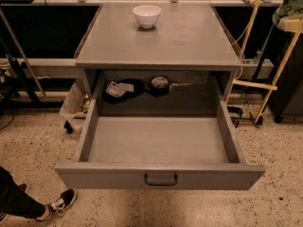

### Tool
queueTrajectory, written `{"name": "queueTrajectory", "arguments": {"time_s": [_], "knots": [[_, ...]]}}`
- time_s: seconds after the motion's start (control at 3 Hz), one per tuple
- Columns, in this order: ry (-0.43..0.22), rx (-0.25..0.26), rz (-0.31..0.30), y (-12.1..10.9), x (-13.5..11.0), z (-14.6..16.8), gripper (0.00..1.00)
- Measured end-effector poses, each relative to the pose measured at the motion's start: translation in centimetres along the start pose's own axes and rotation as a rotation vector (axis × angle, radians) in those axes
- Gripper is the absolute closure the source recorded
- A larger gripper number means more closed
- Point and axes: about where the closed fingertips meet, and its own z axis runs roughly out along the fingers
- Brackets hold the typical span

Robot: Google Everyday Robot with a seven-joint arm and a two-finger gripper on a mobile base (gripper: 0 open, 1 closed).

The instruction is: Place green can into top drawer

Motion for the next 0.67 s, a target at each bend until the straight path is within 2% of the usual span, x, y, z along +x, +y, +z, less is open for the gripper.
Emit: {"name": "queueTrajectory", "arguments": {"time_s": [0.33,0.67], "knots": [[0.0,0.0,0.0,0.0,0.0,0.0,1.0],[0.025,-0.093,0.038,2.4,2.8,2.1,1.0]]}}
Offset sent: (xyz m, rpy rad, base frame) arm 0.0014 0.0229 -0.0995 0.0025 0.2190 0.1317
